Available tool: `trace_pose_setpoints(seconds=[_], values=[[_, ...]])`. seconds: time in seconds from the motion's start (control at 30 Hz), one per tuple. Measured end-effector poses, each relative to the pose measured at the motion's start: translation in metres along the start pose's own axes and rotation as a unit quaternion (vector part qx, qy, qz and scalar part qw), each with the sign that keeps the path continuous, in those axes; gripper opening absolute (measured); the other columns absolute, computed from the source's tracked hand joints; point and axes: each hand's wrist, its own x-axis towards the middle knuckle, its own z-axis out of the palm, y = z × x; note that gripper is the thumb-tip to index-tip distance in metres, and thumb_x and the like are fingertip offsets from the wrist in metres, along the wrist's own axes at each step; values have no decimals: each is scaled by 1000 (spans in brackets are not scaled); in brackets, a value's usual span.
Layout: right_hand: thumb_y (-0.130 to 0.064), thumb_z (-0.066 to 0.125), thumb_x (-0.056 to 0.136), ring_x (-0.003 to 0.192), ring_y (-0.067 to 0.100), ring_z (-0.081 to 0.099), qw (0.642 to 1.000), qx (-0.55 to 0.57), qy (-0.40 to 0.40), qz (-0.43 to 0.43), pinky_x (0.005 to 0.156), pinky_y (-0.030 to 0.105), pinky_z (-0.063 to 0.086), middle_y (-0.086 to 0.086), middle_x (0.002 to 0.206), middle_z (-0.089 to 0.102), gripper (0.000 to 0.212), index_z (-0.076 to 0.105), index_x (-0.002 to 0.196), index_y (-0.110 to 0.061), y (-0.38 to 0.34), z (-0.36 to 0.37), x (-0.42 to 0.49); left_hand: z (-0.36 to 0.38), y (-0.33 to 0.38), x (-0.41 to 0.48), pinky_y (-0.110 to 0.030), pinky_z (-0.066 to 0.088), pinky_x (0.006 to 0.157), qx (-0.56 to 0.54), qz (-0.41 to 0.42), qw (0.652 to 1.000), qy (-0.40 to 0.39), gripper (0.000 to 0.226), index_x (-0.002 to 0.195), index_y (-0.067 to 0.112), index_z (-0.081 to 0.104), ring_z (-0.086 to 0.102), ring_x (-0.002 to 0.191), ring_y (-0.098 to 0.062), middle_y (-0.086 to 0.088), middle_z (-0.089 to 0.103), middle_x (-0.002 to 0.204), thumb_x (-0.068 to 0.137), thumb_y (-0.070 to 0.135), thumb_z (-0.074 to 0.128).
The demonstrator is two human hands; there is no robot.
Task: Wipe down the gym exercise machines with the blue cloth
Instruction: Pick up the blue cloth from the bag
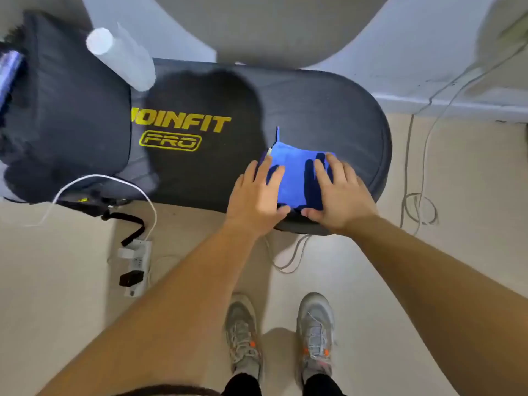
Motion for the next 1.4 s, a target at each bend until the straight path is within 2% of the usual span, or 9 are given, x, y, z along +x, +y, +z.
trace_pose_setpoints(seconds=[0.2,0.3,0.4,0.53,0.63,0.77,0.97,1.1,1.4], values=[[-77,70,64,153,26,-2,998,-25,-20,-51,123,47,10,4,166,-3,134,-3,158,-15,14,22,44,18,-23,45,-48,26,115,78,54,995,-37,115,155,18,4,12,148,-34,-5,2,163,72,67,67],[-67,72,72,148,31,17,997,-34,6,-72,120,44,23,8,161,20,121,8,158,-11,5,28,48,16,-30,50,-41,43,96,101,70,992,12,95,146,18,31,40,124,-30,-3,31,150,72,66,68],[-45,69,84,126,32,39,995,-40,39,-78,97,44,41,7,145,40,96,15,157,-12,-16,40,36,22,-24,38,-37,45,70,55,97,993,42,54,119,17,59,51,93,-26,-2,55,116,76,46,74],[-25,51,94,115,30,46,998,62,-3,-32,87,43,45,8,130,48,64,24,152,-21,-34,45,13,13,-14,9,-39,52,61,-168,-18,985,-18,12,77,19,60,59,69,-24,4,58,71,70,25,68],[-43,64,83,106,22,51,984,172,-37,-3,77,37,49,-2,121,49,67,33,141,-33,-42,19,-13,-26,0,-16,-34,55,63,-347,-107,930,-48,12,79,16,66,64,65,-18,0,69,66,69,19,72],[-61,71,69,85,13,57,981,187,-35,-32,71,35,54,-11,110,48,69,35,126,-46,-56,-55,-55,-102,22,-56,-18,47,60,-455,-94,880,-99,17,89,8,72,62,67,-5,-3,70,74,74,10,79],[-53,59,80,78,23,60,996,64,-34,-61,64,34,51,-9,89,52,30,43,98,-33,-65,-225,-146,-258,60,-121,-28,46,100,-368,-100,912,-150,49,124,17,66,62,111,-8,6,68,119,82,40,76],[-64,57,81,80,26,58,997,25,-69,-24,67,35,49,-5,85,55,37,42,90,-31,-76,-327,-221,-355,96,-176,-38,46,100,-236,-64,954,-172,48,113,18,70,62,110,-18,0,70,117,84,57,64],[-89,45,73,81,25,62,981,75,-105,146,79,41,53,4,85,65,75,60,93,-18,-104,-419,-426,-457,184,-280,-36,52,87,-97,63,976,-185,22,96,23,71,65,95,-19,4,71,96,90,42,62]])
